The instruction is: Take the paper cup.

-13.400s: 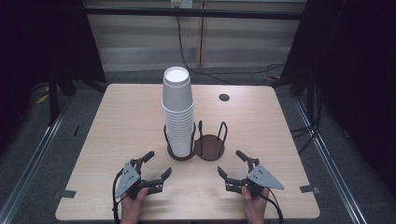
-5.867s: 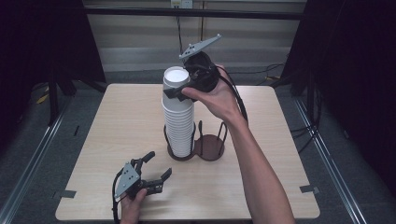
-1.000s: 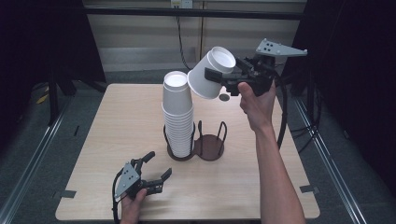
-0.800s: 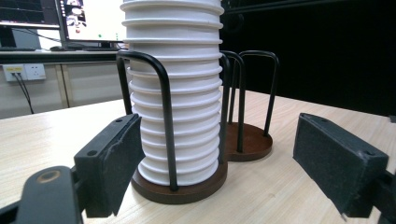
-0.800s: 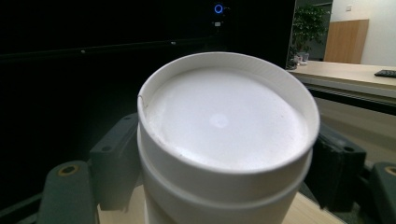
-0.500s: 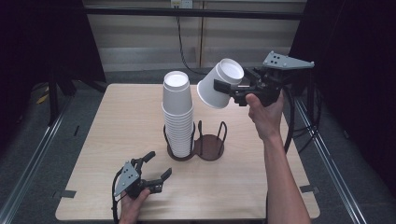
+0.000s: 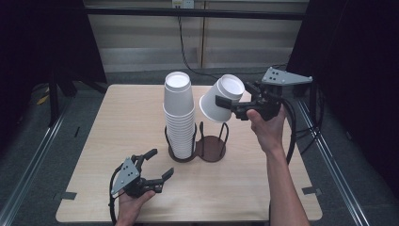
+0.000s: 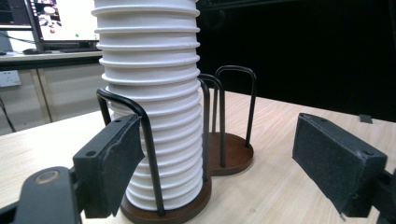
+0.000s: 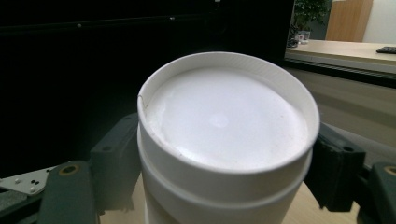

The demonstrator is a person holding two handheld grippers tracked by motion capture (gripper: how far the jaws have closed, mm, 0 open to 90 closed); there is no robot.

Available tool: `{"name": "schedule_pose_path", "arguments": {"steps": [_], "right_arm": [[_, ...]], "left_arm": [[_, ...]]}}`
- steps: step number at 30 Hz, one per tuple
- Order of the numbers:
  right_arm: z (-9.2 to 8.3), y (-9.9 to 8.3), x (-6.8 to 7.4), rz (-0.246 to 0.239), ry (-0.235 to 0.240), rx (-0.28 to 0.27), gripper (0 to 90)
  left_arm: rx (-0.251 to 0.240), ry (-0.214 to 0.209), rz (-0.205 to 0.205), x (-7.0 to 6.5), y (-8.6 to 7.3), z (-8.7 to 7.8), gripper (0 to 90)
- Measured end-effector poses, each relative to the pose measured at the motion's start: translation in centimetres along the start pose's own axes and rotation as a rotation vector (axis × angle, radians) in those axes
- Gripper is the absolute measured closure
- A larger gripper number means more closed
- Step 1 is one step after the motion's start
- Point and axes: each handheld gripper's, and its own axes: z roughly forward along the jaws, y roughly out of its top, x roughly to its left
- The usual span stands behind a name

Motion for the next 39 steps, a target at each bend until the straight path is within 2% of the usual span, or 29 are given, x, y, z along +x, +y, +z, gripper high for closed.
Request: {"name": "schedule_pose_path", "arguments": {"steps": [4,5,6,9,11,13,14,16,17,18,22,26,27,29,34,39], "right_arm": [[0.1,-1.0,0.2,0.001,0.009,0.007,22.7],[0.1,-1.3,0.3,0.005,0.015,0.008,22.7],[0.1,-1.5,0.3,0.005,0.016,0.01,22.7],[0.1,-2.3,0.5,0.011,0.018,0.01,22.8],[0.1,-2.9,0.7,0.013,0.022,0.014,22.8],[0.0,-3.5,0.9,0.015,0.028,0.015,22.8],[0.0,-3.8,1.0,0.018,0.032,0.012,22.8],[0.0,-4.4,1.2,0.022,0.037,0.016,22.8],[0.0,-4.7,1.3,0.023,0.042,0.015,22.8],[0.0,-4.9,1.3,0.023,0.044,0.018,22.8],[0.2,-5.9,1.8,0.02,0.049,0.031,22.9],[0.3,-7.2,2.1,0.04,0.058,0.036,23.0],[0.3,-7.6,2.2,0.046,0.062,0.041,23.0],[0.4,-8.2,2.4,0.056,0.072,0.033,23.0],[0.6,-9.2,3.0,0.061,0.092,0.049,23.0],[0.9,-10.2,3.7,0.059,0.115,0.065,22.9]], "left_arm": [[0.018,-0.022,-0.014,0.1,0.2,0.2,16.1],[0.03,-0.025,-0.005,0.1,0.3,0.1,16.2],[0.031,-0.024,-0.02,0.1,0.3,0.1,16.2],[0.033,-0.029,-0.022,0.1,0.5,0.0,16.1],[0.037,-0.043,-0.039,0.0,0.7,0.0,16.1],[0.054,-0.046,-0.012,0.0,0.9,0.0,16.1],[0.048,-0.052,-0.031,-0.3,1.0,0.1,16.2],[0.055,-0.081,-0.026,-0.3,1.3,0.2,17.0],[0.068,-0.079,-0.019,-0.4,1.4,0.2,18.4],[0.065,-0.088,-0.035,-0.7,1.5,0.3,18.6],[0.054,-0.105,-0.029,-0.8,1.7,0.4,18.6],[0.061,-0.112,-0.014,-0.9,1.8,0.5,18.5],[0.057,-0.119,-0.026,-1.0,1.8,0.5,18.6],[0.057,-0.117,-0.02,-1.2,1.8,0.5,18.5],[0.073,-0.156,-0.032,-1.5,1.9,0.8,18.7],[0.071,-0.173,-0.022,-1.8,2.1,0.8,18.6]]}}
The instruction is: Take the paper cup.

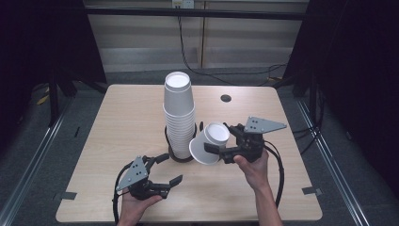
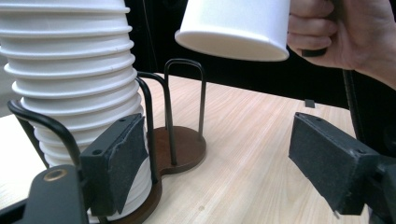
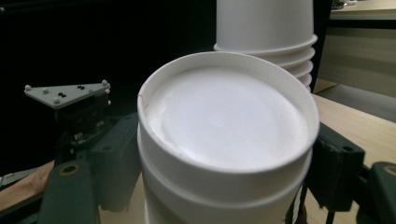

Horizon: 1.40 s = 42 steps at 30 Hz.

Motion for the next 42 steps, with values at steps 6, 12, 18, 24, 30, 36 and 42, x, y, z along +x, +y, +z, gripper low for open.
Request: {"name": "schedule_pose_path", "arguments": {"steps": [6,12,18,24,30,36,42], "right_arm": [[0.4,-0.9,0.7,-0.001,0.023,-0.002,22.9],[0.8,-2.5,0.8,0.043,0.037,-0.02,22.9],[1.4,-3.6,1.1,0.058,0.058,-0.002,22.9],[1.9,-3.9,1.8,0.042,0.078,0.021,22.9],[2.8,-4.1,2.3,0.039,0.119,0.041,22.8],[3.2,-4.4,2.6,0.047,0.132,0.038,22.9],[3.9,-5.4,2.9,0.07,0.153,0.032,22.9]], "left_arm": [[-0.008,-0.007,0.014,-0.4,0.2,0.0,17.0],[0.002,-0.029,0.011,-0.5,0.0,0.2,15.9],[0.01,-0.049,-0.001,-0.5,-0.2,0.4,16.1],[0.003,-0.077,0.0,-0.6,0.0,0.4,15.8],[-0.005,-0.098,0.006,-0.9,0.2,0.7,15.8],[-0.007,-0.115,-0.001,-0.7,0.2,0.9,15.3],[0.027,-0.15,0.004,-1.0,0.1,1.9,12.3]]}}
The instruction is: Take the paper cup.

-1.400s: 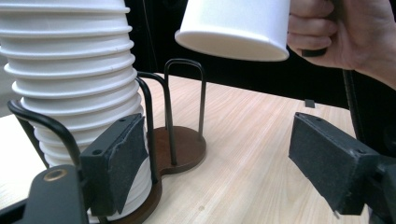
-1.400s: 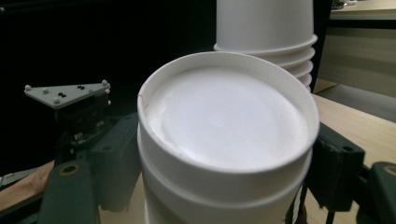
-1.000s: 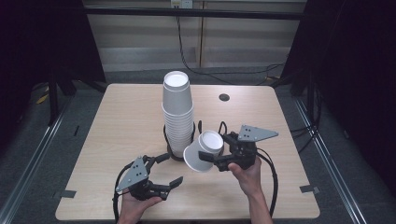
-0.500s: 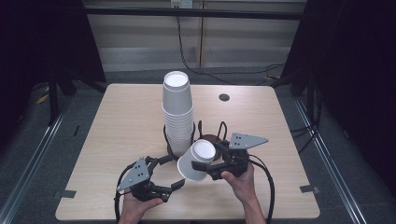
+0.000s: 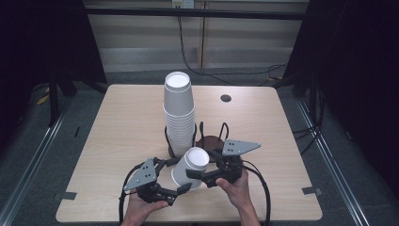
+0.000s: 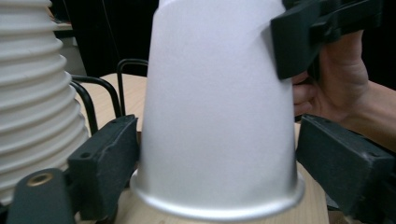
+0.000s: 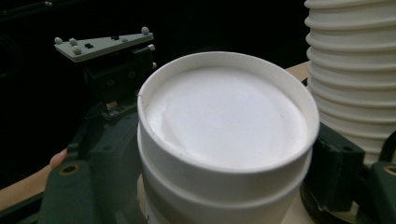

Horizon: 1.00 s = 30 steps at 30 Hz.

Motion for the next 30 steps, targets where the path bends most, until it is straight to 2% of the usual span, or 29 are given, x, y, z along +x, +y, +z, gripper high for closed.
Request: {"name": "schedule_pose_path", "arguments": {"steps": [11,14,20,24,30], "right_arm": [[0.7,-0.4,0.4,0.003,0.018,0.004,22.9],[1.0,-0.5,0.5,0.001,0.02,0.005,22.9],[0.9,-0.5,0.4,0.001,0.018,0.005,22.5],[1.0,-0.6,0.5,-0.006,0.015,0.011,21.1],[1.0,-0.6,0.5,-0.007,0.028,0.015,20.0]], "left_arm": [[0.032,-0.022,-0.014,0.0,-0.4,1.1,10.1],[0.041,-0.01,-0.012,-0.1,-0.5,1.4,10.6],[0.034,-0.004,-0.021,-0.1,-0.6,1.4,13.1],[0.054,-0.016,-0.021,-0.1,-0.6,1.2,14.8],[0.051,-0.028,-0.032,0.0,-0.6,1.2,15.9]]}}
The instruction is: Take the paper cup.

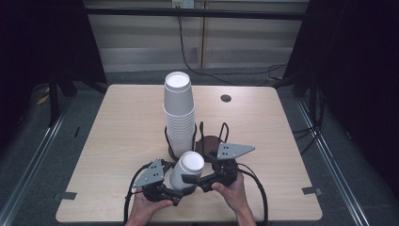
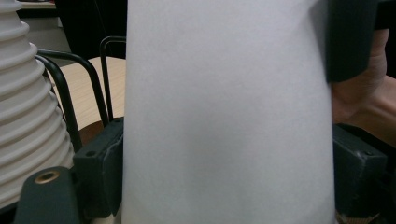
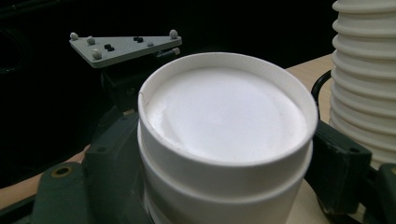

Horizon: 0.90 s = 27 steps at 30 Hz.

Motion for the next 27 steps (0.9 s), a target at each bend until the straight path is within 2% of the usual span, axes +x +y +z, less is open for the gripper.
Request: {"name": "schedule_pose_path", "arguments": {"steps": [3,9,17,20,25,27], "right_arm": [[0.0,0.0,0.0,-0.004,-0.004,0.0,18.7],[0.0,0.0,-0.1,-0.002,-0.012,-0.006,13.2],[-0.5,-0.1,-0.5,0.007,-0.022,-0.029,13.0],[-0.6,-0.3,-0.7,0.014,-0.024,-0.038,12.9],[-0.9,-0.7,-0.4,0.0,-0.026,-0.017,13.4],[-1.0,-0.8,-0.4,-0.006,-0.027,-0.011,13.3]], "left_arm": [[0.004,-0.011,-0.007,0.1,0.0,0.0,16.1],[0.012,0.001,-0.009,0.3,0.0,-0.3,16.1],[0.026,0.007,-0.027,0.9,-0.1,-0.7,16.3],[0.032,-0.007,-0.035,1.1,-0.1,-0.8,16.3],[0.046,-0.018,-0.032,1.1,-0.1,-1.0,16.3],[0.072,-0.013,-0.023,1.1,0.0,-1.1,16.3]]}}
